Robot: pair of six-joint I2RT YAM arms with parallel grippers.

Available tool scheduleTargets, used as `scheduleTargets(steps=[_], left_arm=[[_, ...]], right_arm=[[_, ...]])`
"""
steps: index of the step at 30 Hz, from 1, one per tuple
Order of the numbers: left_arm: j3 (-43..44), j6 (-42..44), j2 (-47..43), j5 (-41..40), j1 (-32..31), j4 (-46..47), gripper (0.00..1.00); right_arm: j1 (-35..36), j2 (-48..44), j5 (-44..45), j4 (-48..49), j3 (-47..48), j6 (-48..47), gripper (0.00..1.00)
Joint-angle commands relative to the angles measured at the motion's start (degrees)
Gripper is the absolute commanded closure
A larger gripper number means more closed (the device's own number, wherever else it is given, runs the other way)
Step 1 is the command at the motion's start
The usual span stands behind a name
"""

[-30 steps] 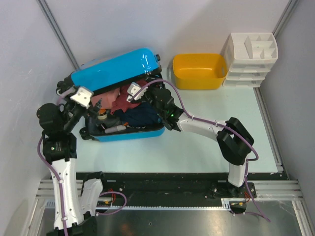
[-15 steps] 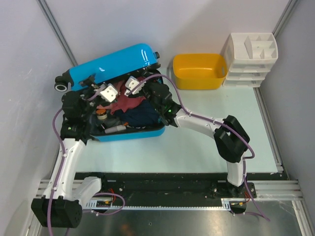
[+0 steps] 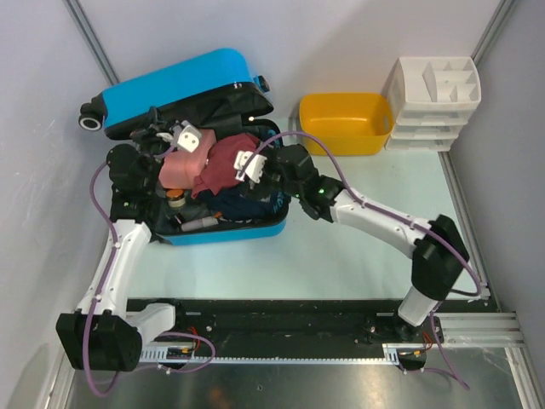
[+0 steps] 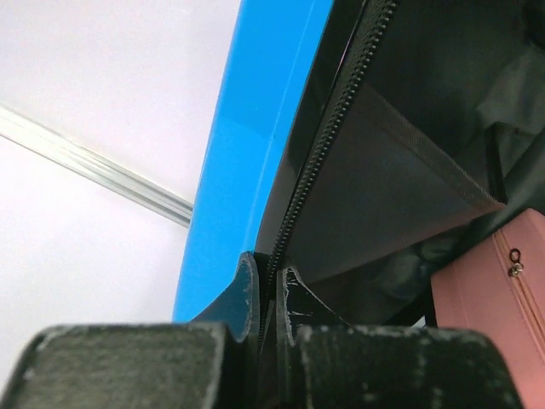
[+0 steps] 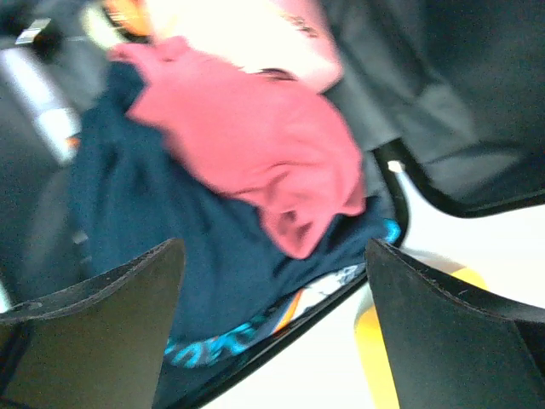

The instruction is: Open, take out, and arrange the luggage

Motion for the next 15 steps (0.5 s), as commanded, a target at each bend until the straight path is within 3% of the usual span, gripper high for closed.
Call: scheduleTargets(steps=[1, 6, 15], left_arm=[[5.4, -1.9, 2.1, -1.8, -0.6, 3.5, 1.0], [9.7, -3.3, 5.0, -6.3, -0.8, 3.4, 1.0], [15.0, -2.6, 7.5, -9.9, -0.9, 2.3, 1.0]], right_arm=[[1.2, -6.5, -15.8, -20.3, -1.5, 3.2, 0.08], [4.5, -4.8, -19.4, -24.6, -1.7, 0.5, 0.07], [10.3, 5.5, -10.0, -17.9, -0.9, -6.0, 0.05]])
